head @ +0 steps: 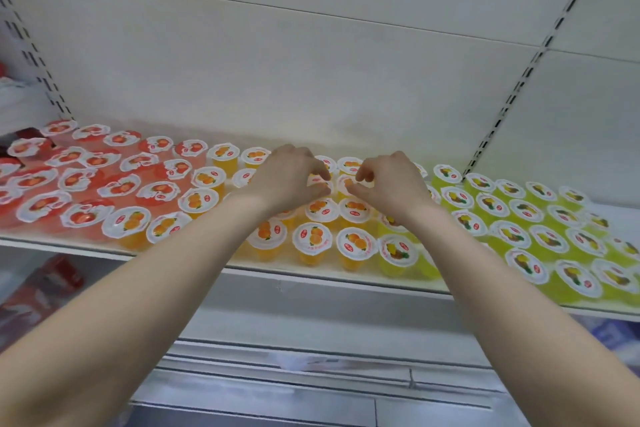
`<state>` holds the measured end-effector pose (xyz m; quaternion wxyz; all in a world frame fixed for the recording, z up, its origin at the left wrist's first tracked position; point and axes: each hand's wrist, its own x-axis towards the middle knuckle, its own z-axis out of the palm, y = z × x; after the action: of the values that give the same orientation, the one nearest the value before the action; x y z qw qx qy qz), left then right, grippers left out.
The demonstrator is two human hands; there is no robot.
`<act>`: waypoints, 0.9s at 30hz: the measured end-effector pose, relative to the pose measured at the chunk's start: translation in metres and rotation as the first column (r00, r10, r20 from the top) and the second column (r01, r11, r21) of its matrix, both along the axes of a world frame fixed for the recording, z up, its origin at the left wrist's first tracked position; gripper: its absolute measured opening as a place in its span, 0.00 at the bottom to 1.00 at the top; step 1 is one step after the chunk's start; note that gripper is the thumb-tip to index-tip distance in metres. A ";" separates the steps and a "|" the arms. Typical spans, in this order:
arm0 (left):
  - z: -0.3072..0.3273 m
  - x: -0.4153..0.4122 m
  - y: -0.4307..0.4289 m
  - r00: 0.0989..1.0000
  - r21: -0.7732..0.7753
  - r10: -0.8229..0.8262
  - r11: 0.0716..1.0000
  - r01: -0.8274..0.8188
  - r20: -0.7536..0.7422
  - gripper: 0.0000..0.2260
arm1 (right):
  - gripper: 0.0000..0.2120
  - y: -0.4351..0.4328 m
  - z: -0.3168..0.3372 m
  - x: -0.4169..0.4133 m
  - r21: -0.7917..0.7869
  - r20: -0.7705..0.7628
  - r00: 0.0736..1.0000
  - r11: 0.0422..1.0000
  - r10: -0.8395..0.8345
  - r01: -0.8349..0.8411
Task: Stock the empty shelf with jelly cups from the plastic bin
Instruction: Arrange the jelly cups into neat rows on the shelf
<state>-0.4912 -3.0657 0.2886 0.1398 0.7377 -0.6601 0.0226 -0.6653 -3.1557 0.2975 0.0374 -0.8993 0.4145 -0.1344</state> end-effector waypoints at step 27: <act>0.005 -0.025 0.011 0.962 0.293 -0.048 0.956 -0.034 0.270 0.24 | 0.22 0.037 -0.002 -0.006 0.155 -0.150 0.973 0.968 -0.174 0.197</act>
<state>-0.5157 -3.0548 0.2935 -0.0644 0.7376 -0.6717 0.0256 -0.6713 -3.1187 0.2955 0.0727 -0.8571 0.5084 -0.0404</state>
